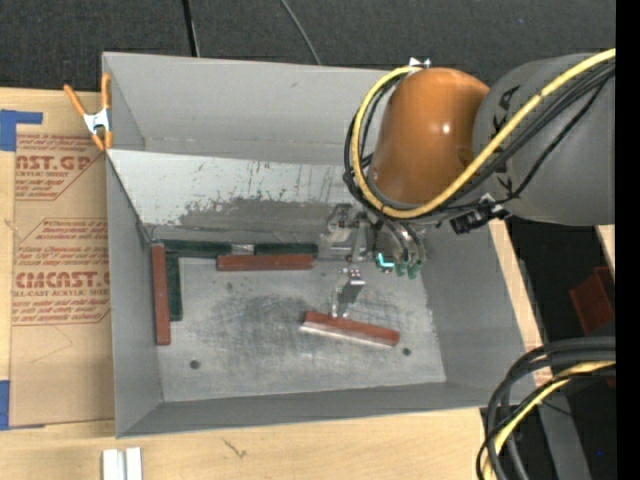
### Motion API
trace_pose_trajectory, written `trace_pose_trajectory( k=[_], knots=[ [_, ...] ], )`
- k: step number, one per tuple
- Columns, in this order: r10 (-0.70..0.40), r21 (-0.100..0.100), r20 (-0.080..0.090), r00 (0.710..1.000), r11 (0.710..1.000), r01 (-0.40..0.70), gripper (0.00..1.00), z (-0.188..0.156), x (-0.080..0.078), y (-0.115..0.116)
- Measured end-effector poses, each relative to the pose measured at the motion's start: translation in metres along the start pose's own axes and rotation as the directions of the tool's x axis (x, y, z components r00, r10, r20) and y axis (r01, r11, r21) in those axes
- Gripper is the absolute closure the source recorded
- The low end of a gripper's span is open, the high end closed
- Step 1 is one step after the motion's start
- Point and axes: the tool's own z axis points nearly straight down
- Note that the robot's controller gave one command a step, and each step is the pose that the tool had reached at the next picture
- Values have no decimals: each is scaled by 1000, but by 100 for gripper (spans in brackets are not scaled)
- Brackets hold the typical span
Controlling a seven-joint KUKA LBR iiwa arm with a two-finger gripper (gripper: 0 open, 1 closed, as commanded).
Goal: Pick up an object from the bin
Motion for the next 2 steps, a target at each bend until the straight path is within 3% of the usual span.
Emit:
trace_pose_trajectory(
  k=[1,2],
  knots=[
    [1,0,8,1000,1000,-1,0,-4,-2,0],
    [73,0,6,997,997,-73,100,97,33,-38]
  ],
)
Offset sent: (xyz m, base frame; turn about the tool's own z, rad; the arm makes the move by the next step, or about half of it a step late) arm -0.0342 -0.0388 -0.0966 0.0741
